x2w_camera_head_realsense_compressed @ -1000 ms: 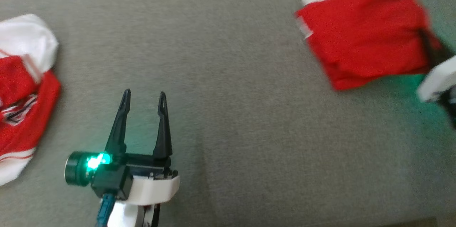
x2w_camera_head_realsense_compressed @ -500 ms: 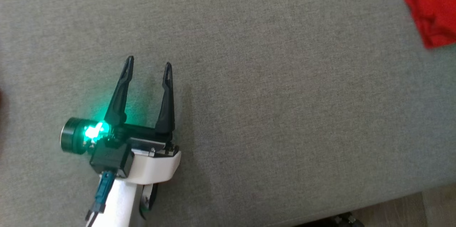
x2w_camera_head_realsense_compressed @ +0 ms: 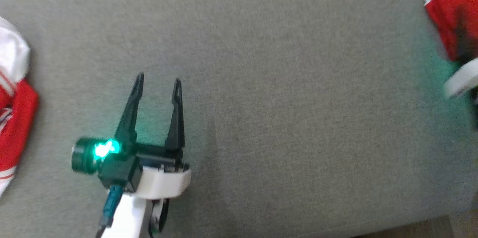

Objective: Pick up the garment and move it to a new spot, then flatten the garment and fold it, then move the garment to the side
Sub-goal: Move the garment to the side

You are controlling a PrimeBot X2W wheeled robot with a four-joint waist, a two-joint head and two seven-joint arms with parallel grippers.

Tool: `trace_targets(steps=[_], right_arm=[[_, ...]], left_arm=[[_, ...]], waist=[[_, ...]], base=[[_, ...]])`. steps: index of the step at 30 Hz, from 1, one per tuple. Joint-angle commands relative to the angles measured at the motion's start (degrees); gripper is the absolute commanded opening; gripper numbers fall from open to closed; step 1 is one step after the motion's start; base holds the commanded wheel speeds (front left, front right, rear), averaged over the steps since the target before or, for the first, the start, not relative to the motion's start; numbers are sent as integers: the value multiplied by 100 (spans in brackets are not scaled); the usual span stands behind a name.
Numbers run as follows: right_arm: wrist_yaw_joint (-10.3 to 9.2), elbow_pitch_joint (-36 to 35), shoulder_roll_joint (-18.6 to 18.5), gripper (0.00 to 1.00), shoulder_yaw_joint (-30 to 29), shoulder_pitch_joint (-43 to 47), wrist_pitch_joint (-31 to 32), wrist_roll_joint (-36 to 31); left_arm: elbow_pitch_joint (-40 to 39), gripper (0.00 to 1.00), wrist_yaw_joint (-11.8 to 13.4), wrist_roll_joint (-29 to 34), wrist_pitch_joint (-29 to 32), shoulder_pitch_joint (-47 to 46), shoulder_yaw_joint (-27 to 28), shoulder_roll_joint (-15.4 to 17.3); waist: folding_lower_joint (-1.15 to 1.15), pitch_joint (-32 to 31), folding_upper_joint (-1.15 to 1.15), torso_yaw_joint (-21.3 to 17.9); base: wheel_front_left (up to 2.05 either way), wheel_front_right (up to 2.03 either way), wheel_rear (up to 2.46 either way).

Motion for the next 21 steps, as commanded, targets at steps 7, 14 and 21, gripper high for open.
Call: trace_targets(steps=[7,14,21], right_arm=[[-4,-215,900,100,850,890,-720,232],[-4,-683,1590,100,1107,1688,-898,384],[-4,-2083,1948,100,539,2848,-901,-251]], left_arm=[[137,100,102,-297,-28,523,138,-19],[180,100,311,-676,-28,1023,239,-23],[116,100,358,-652,-28,1495,319,-24]], waist=[[1,-1306,0,429],[1,-2054,0,720],[1,-2472,0,922]], base=[[0,0,0],[0,0,0],[0,0,0]])
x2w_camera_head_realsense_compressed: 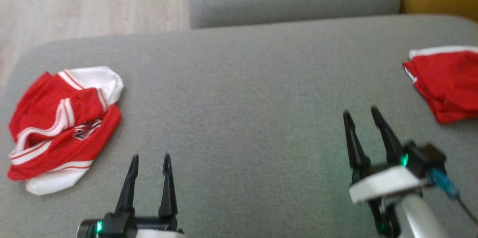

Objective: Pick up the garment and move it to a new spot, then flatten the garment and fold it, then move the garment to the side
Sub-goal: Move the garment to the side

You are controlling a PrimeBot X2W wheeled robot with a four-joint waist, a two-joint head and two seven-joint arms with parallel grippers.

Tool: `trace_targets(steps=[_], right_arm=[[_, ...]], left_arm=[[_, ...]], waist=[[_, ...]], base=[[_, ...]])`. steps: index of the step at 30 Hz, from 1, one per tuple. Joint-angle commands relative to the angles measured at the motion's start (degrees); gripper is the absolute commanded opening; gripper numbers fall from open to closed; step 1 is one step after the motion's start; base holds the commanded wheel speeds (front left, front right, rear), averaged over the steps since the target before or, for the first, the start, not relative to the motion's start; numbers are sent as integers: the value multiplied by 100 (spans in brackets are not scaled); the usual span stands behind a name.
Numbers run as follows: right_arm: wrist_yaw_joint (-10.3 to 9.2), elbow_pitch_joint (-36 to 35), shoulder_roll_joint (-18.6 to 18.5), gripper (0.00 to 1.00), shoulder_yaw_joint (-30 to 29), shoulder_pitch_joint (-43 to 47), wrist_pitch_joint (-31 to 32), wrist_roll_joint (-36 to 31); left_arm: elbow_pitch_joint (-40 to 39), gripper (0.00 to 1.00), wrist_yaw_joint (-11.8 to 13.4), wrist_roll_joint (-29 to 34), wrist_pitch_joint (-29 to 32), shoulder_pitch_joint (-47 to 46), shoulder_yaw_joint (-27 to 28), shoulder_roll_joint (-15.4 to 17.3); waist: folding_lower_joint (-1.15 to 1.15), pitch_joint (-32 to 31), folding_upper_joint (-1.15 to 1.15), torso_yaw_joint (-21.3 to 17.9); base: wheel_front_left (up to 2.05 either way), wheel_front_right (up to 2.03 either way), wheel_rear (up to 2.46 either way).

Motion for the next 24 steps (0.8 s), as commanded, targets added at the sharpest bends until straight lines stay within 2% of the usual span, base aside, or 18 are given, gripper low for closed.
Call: trace_targets(steps=[1,6,11,24], right_arm=[[-4,-283,85,100,36,141,-61,-20],[-4,-583,210,100,-384,769,-61,-245],[-4,-630,260,100,-485,1078,-62,-499],[-4,-698,290,100,-534,1202,-62,-638]], left_arm=[[-210,100,3,42,-29,-78,231,-12],[-310,100,-6,59,-29,156,269,-12],[-319,100,-39,184,-29,284,273,-12],[-261,100,-73,306,-29,363,356,-12]], waist=[[2,-194,0,166],[2,-401,0,259],[2,-519,0,265],[2,-560,0,197]], base=[[0,0,0],[0,0,0],[0,0,0],[0,0,0]])
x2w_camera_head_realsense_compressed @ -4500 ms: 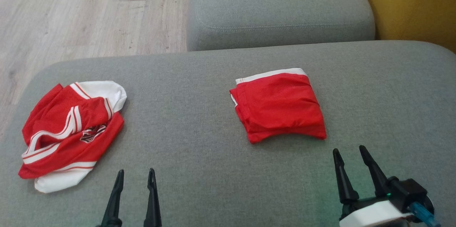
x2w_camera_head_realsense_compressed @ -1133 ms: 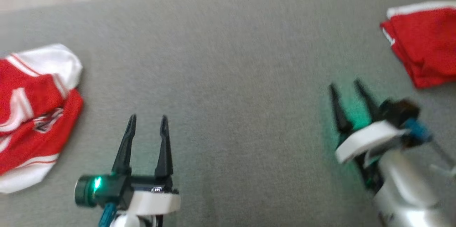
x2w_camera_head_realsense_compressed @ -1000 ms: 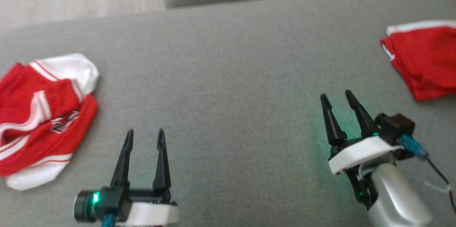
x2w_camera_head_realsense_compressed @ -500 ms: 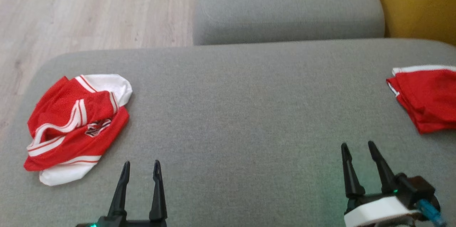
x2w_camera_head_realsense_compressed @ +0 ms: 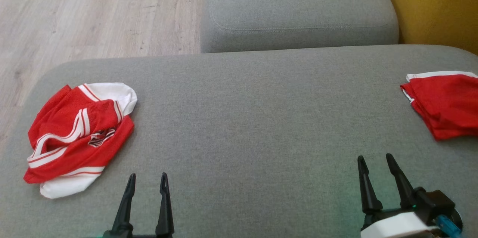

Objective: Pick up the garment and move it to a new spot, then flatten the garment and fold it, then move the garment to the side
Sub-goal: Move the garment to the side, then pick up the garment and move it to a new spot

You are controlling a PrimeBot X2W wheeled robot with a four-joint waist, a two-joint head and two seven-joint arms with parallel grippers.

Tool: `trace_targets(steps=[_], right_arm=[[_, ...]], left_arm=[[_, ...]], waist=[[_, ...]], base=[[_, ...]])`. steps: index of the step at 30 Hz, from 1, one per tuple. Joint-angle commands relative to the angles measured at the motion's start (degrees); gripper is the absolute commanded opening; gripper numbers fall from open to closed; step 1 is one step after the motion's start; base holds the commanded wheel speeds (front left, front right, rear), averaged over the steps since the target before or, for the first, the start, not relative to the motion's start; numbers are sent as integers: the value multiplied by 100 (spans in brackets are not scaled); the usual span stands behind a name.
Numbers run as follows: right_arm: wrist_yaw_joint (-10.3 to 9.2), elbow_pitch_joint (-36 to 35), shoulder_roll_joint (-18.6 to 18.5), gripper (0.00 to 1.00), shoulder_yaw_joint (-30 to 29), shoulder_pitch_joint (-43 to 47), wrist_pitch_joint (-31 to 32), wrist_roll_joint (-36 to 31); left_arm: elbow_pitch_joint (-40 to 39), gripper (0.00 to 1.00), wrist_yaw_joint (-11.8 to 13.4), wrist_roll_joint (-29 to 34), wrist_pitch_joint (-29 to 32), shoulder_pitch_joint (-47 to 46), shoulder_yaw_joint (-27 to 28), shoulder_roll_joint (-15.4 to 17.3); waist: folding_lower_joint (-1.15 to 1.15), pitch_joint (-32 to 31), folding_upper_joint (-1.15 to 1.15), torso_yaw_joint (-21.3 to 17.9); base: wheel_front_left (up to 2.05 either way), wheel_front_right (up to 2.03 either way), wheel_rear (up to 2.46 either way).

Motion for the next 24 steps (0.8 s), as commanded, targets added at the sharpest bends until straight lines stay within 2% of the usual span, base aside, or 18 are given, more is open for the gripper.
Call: trace_targets(steps=[1,14,19,24], right_arm=[[-4,-219,-23,100,131,-142,-62,4],[-4,-223,-22,100,111,-150,-62,40],[-4,-225,-22,100,138,-165,-62,39],[-4,-264,-22,100,157,-175,-62,145]], left_arm=[[-159,100,-17,65,-29,-160,217,-23],[-159,100,-10,83,-29,-184,246,-24],[-148,100,1,99,-29,-225,262,-24],[-148,100,-20,146,-29,-256,285,-24]], waist=[[0,10,0,-5],[0,87,0,54],[0,135,0,287],[0,173,0,716]], base=[[0,0,0],[0,0,0],[0,0,0],[0,0,0]])
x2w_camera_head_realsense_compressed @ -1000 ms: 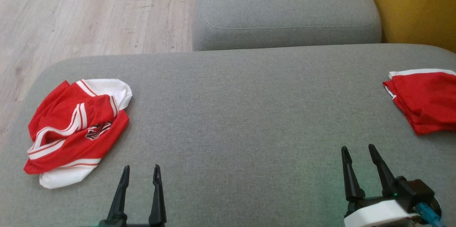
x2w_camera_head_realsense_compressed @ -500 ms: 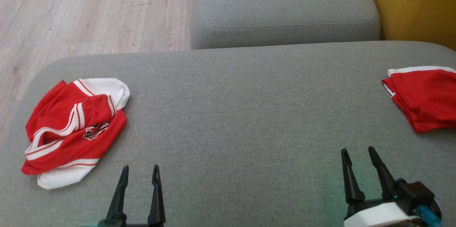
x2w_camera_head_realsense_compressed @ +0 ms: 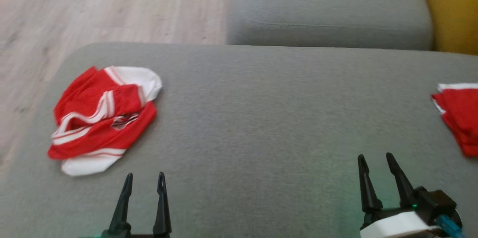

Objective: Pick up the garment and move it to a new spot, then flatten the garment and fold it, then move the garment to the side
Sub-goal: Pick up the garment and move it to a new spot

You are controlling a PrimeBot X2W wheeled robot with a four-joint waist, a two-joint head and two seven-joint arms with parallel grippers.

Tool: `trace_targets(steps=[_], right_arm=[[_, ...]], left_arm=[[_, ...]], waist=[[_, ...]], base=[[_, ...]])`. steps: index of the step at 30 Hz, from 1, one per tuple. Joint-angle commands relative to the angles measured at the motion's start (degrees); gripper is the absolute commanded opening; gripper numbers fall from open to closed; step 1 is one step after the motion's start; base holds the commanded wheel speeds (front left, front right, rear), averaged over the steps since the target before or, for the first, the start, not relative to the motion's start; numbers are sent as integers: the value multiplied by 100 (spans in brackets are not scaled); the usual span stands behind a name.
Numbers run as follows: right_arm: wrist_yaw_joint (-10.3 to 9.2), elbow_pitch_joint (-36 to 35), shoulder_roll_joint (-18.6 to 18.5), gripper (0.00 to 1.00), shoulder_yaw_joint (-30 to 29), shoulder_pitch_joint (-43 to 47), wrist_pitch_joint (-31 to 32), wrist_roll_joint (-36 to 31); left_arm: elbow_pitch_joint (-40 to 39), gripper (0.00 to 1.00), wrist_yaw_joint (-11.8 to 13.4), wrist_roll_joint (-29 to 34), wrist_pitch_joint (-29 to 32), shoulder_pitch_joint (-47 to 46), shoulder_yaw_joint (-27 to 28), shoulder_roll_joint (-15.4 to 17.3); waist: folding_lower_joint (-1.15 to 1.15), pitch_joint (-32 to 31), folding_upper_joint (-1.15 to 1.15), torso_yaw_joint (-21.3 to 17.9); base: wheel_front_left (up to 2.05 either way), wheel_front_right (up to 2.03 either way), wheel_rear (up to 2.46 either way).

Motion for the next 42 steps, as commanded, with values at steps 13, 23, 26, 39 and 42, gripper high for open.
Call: trace_targets(steps=[13,23,26,39,42], right_arm=[[-4,-266,-27,100,203,-223,-62,11],[-4,-282,-27,100,194,-199,-62,-186],[-4,-335,-116,100,181,-299,-62,-308],[-4,-604,-1188,100,340,-963,-62,-530],[-4,-620,-1334,100,489,-1095,-62,-515]], left_arm=[[-214,100,-47,110,-29,-242,294,-25],[-295,100,-131,231,-29,-362,508,-22],[-467,100,-188,296,-29,-769,689,32],[2201,100,-711,32,1112,-4230,1308,691],[3201,100,-914,-222,1783,-4900,1388,810]], waist=[[0,88,0,1477],[0,265,0,2056],[0,585,0,1988],[0,2042,0,1280],[0,2277,0,1079]], base=[[0,0,0],[0,0,0],[0,0,0],[0,0,0],[0,0,0]])
